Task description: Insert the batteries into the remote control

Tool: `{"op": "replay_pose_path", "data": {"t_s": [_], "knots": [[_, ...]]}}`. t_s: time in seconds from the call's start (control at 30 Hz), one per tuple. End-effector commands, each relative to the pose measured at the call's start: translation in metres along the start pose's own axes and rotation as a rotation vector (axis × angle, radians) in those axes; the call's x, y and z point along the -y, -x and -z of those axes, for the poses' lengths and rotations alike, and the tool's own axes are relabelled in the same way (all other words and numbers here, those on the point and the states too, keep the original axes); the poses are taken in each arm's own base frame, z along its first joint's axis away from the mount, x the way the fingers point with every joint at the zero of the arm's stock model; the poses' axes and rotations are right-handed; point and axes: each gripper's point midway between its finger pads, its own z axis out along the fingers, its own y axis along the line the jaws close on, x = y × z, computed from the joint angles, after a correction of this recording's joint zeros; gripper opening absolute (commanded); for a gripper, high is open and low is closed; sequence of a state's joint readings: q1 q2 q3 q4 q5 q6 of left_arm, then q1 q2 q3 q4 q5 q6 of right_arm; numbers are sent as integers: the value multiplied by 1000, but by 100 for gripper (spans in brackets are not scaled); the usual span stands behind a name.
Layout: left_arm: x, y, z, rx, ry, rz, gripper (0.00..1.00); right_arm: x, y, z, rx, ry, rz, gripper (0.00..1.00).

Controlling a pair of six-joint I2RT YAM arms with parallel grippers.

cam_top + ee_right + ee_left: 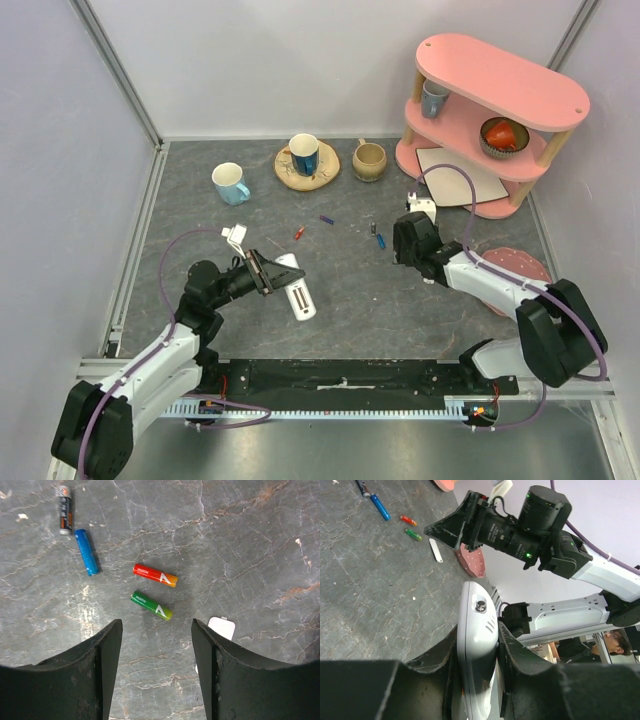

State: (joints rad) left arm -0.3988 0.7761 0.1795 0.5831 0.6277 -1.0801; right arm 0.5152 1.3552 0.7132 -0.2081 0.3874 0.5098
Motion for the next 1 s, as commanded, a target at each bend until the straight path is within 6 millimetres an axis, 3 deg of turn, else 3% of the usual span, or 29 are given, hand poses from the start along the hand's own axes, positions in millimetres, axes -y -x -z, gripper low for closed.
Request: {"op": "replay_pose_path", "data": {"t_s": [0.0, 0.23, 0.4, 0.6, 0.97], "knots": [[35, 7, -3, -42, -127, -85, 2, 1, 7, -7, 20, -34, -6, 65], [68, -6, 4, -147, -322, -118, 2, 1, 7, -7, 50, -16, -7, 65], [70, -8, 4, -167, -346, -72, 2, 1, 13, -3, 63, -12, 11, 65], [89, -4, 13, -120, -433, -100, 2, 2, 12, -3, 57, -3, 34, 67], [61, 0, 5, -69, -282, -45, 2, -2, -7, -20, -15, -7, 65, 62]]}}
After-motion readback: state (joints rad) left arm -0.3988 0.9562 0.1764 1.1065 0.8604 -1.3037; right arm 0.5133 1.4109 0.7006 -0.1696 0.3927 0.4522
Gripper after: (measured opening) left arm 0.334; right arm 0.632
